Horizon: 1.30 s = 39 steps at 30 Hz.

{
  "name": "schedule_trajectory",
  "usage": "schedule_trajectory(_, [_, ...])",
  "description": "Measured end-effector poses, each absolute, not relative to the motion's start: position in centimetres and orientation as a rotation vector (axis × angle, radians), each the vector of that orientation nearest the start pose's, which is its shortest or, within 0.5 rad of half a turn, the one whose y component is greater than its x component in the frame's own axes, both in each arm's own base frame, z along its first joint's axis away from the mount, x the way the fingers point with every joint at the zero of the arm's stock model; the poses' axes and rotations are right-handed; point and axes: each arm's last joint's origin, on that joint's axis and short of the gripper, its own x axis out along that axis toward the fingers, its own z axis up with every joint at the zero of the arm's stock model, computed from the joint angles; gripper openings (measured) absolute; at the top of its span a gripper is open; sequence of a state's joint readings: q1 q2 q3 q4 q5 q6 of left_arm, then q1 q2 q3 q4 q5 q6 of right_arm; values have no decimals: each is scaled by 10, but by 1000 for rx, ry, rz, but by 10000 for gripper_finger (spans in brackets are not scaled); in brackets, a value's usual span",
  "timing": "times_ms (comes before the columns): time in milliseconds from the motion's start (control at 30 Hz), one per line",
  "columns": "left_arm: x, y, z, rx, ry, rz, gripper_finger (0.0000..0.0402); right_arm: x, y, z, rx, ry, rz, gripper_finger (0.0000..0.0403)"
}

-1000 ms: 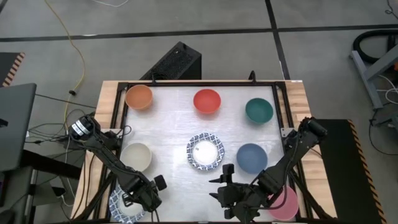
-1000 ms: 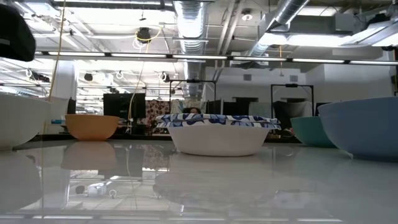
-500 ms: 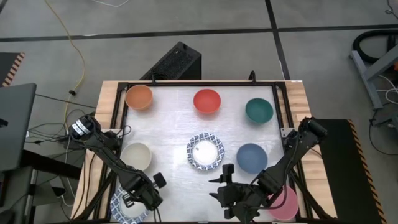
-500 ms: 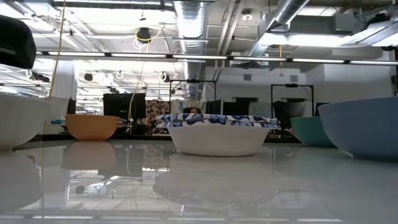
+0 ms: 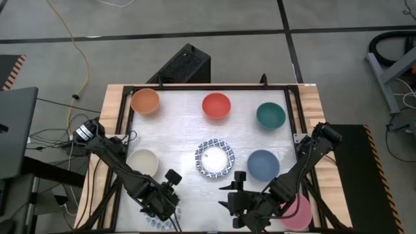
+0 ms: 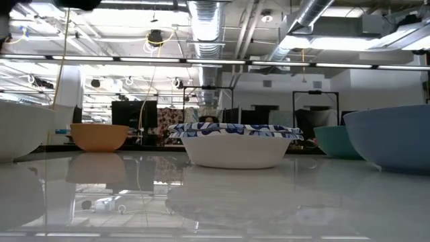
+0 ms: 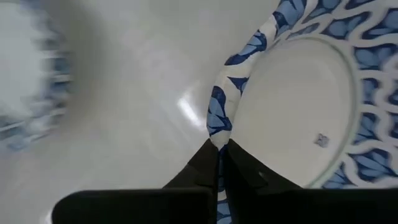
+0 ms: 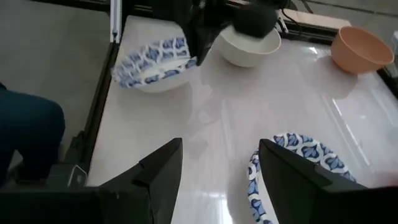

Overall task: Nest bowls inside each other
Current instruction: Stack the bottom white pattern bowl into the top white pattern bowl

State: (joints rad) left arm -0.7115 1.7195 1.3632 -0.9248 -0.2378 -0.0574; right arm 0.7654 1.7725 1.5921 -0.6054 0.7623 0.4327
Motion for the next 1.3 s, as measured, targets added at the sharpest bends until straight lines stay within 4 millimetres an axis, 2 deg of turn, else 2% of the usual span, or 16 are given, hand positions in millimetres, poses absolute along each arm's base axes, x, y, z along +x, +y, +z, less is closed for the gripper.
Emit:
schedule_trajectory(133, [265, -215, 267, 535, 1089, -240, 0, 291, 251, 312, -77, 564, -176, 233])
schedule_trajectory(333, [276, -217, 309, 538, 889, -46, 0, 278, 245, 304, -40, 578, -338, 233])
schedule_trajectory(500, [281, -213, 344, 562, 663, 248, 0, 265, 247, 306, -42, 409, -504, 233])
schedule_trajectory(633, [280, -211, 363, 608, 536, 430, 0, 253, 255, 310, -114, 263, -569, 233])
schedule_trajectory(900, [276, -209, 371, 579, 359, 683, 0, 237, 267, 315, -214, 131, -603, 233])
schedule_trajectory(1067, [273, -205, 371, 498, 226, 819, 0, 243, 266, 304, -281, 121, -641, 233])
schedule_trajectory(1300, [269, -202, 368, 424, 189, 828, 0, 259, 250, 302, -317, 133, -709, 233])
